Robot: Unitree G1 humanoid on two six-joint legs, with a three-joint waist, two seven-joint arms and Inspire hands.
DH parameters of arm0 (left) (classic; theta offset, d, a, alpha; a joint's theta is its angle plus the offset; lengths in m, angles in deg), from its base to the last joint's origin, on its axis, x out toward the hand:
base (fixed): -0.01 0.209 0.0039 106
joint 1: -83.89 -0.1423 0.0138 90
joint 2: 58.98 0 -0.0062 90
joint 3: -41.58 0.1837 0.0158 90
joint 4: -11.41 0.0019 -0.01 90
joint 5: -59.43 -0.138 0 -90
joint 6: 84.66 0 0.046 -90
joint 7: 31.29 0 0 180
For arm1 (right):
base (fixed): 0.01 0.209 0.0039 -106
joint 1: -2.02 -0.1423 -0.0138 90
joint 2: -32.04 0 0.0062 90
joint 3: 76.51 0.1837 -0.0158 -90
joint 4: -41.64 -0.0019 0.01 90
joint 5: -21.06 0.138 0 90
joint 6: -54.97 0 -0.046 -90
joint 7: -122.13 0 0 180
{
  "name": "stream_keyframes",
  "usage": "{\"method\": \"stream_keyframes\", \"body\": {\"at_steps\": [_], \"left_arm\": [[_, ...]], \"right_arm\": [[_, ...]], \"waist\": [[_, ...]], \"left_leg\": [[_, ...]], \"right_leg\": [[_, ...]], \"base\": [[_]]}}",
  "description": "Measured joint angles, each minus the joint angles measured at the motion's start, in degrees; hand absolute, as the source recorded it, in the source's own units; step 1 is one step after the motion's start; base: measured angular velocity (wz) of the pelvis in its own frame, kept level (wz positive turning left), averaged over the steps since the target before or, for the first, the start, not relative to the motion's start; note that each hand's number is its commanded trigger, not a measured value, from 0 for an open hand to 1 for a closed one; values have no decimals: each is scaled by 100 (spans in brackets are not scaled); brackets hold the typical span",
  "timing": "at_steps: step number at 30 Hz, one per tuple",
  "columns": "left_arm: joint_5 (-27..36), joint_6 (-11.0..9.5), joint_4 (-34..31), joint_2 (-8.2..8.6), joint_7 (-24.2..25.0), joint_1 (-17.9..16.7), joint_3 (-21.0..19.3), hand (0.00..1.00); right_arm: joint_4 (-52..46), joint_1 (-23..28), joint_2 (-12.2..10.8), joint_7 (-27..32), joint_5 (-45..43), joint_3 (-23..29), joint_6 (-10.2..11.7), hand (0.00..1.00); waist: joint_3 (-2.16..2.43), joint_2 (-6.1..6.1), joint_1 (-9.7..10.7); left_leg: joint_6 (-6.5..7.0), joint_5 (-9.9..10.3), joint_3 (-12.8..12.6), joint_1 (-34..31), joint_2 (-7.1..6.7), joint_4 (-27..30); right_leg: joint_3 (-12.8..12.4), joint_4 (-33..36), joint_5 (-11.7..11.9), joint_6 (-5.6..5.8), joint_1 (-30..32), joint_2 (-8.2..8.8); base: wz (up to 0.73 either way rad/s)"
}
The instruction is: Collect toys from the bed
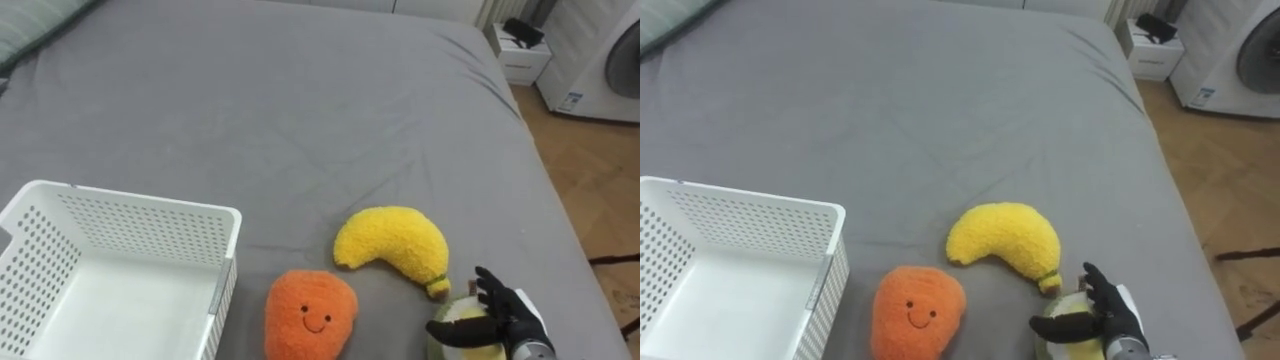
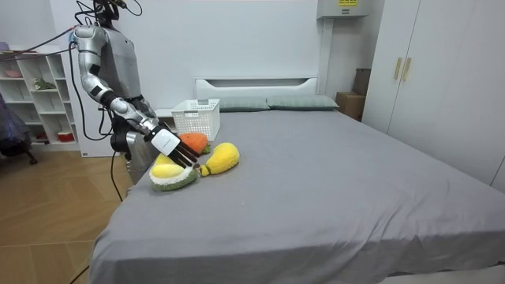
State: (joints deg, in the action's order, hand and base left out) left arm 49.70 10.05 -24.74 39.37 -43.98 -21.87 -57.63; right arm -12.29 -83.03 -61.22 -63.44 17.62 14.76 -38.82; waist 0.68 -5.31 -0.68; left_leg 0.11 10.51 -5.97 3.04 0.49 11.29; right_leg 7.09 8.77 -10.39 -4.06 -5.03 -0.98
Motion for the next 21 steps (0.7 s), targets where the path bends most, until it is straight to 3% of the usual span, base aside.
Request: {"method": "stream_keyframes", "body": {"at_steps": [7,20,21], "left_arm": [[4,2,1,-38,114,21,-8,0],[3,-6,-1,-54,295,66,-94,0],[1,-5,-2,-59,309,62,-103,0]], "right_arm": [[173,-113,67,-450,-743,8,-3,0],[192,-151,68,-639,-1072,21,-12,0],[198,-154,73,-649,-1119,22,-14,0]], "waist": [[-8,-1,-7],[-11,-10,-7],[-27,-58,-8]], "left_leg": [[3,1,53,-30,-5,33],[3,1,132,-62,-21,32],[4,1,136,-62,-23,32]], "right_leg": [[10,0,2,2,-8,-4],[66,-18,0,5,-5,3],[73,-17,0,5,-5,4]], "base": [[2],[1],[0]]}}
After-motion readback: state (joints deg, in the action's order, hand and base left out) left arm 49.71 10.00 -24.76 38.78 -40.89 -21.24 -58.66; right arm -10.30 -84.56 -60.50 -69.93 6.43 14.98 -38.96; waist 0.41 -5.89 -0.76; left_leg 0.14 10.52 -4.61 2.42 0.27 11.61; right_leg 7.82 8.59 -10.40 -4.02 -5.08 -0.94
